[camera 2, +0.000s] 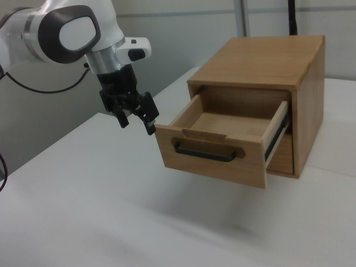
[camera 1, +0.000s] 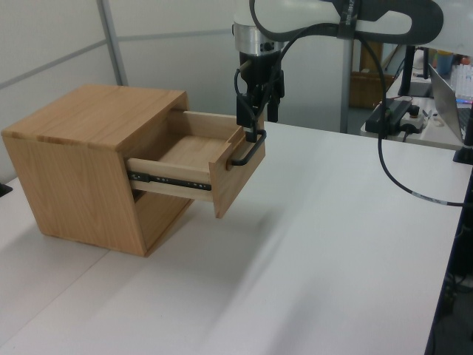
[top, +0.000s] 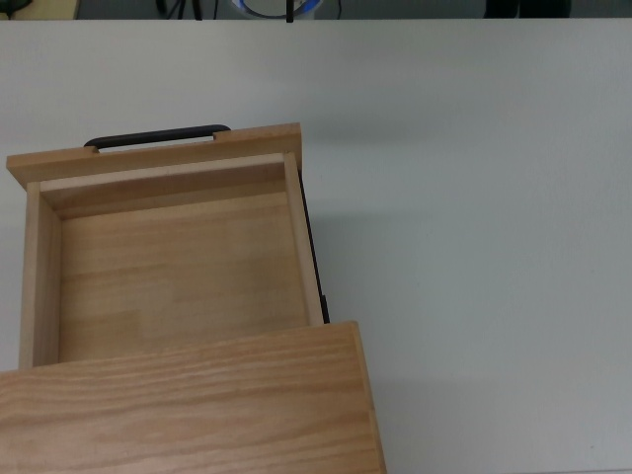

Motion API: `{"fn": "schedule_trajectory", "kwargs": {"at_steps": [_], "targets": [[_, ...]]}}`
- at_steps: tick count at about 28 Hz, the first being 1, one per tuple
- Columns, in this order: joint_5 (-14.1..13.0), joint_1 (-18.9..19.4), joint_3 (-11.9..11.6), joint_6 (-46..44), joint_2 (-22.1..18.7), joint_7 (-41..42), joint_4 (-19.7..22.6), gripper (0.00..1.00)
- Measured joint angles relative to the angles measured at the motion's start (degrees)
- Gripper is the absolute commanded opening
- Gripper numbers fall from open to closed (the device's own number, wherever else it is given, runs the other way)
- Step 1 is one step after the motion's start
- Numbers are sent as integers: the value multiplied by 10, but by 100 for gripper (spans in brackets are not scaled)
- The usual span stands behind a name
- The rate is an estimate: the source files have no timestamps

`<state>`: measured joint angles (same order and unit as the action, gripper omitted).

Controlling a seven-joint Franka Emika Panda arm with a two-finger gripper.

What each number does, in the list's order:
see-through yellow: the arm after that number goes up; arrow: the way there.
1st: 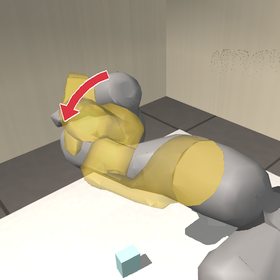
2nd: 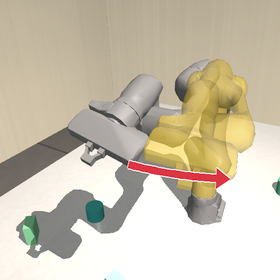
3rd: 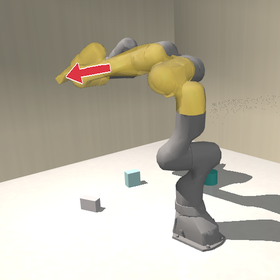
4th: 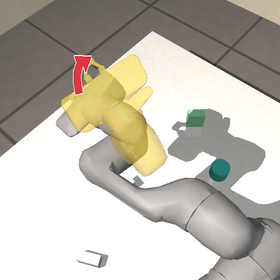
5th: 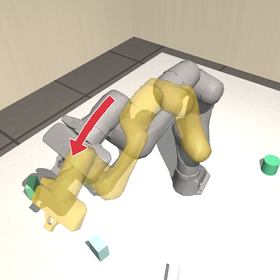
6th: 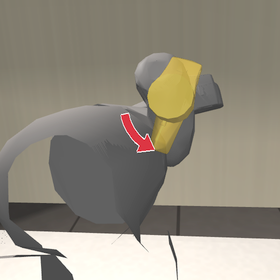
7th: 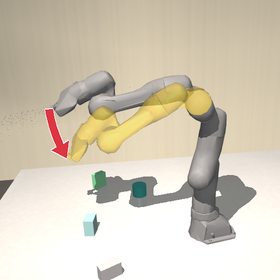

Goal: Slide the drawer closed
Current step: 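Lower the gripper onto the front panel of the open drawer, then push the drawer front with the gripper into the wooden cabinet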

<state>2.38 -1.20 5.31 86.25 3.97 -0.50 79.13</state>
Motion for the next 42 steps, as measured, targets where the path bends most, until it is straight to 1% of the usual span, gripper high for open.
{"fn": "schedule_trajectory", "kwargs": {"at_steps": [13,19,22,33,37,42], "targets": [[2,1,1,0,6,0,1,0],[3,2,2,0,13,0,8,0],[7,2,2,0,26,0,12,0],[44,2,2,4,86,-2,13,0],[49,2,2,56,105,-9,13,0],[49,2,2,105,113,-11,13,0]]}}
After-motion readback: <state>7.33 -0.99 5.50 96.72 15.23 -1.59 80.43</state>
